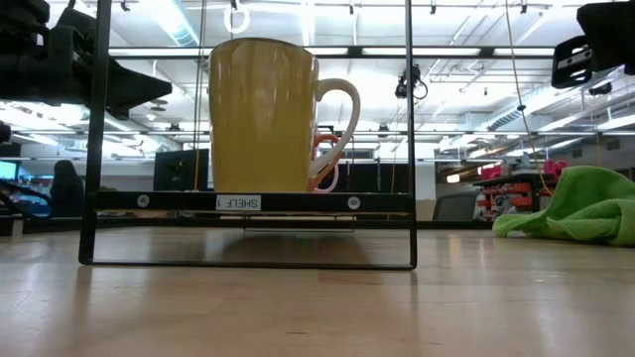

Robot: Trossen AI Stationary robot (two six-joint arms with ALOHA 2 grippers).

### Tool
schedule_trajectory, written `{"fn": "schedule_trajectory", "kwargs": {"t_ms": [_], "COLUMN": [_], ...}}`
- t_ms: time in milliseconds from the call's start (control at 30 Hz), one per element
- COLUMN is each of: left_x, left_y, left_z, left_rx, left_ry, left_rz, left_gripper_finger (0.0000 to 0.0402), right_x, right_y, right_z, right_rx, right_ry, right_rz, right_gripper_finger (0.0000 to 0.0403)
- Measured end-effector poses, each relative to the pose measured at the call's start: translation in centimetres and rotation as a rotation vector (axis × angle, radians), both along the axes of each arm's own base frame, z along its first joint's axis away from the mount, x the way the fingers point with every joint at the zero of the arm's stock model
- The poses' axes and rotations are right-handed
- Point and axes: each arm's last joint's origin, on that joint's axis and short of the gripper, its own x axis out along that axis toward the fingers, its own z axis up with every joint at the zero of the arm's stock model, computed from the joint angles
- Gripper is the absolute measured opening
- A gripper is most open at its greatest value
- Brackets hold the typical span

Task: Stack small to large cups/mugs on shelf
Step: Return to Home Position

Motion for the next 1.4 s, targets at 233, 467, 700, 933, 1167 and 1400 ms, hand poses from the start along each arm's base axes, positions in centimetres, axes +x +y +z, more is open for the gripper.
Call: {"fn": "schedule_trajectory", "kwargs": {"t_ms": [233,467,700,933,1167,1400], "left_x": [0.00,0.00,0.00,0.00,0.00,0.00], "left_y": [0.00,0.00,0.00,0.00,0.00,0.00], "left_z": [-0.01,-0.01,-0.01,-0.01,-0.01,-0.01], "left_rx": [0.000,0.000,0.000,0.000,0.000,0.000], "left_ry": [0.000,0.000,0.000,0.000,0.000,0.000], "left_rz": [0.000,0.000,0.000,0.000,0.000,0.000], "left_gripper_finger": [0.0022,0.0032,0.0024,0.0024,0.0032,0.0022], "right_x": [0.00,0.00,0.00,0.00,0.00,0.00], "right_y": [0.00,0.00,0.00,0.00,0.00,0.00], "right_z": [0.01,0.01,0.01,0.01,0.02,0.02], "right_rx": [0.000,0.000,0.000,0.000,0.000,0.001], "right_ry": [0.000,0.000,0.000,0.000,-0.001,-0.001], "right_rz": [0.000,0.000,0.000,0.000,0.000,0.000], "right_gripper_finger": [0.0013,0.0013,0.0013,0.0013,0.0013,0.0013]}}
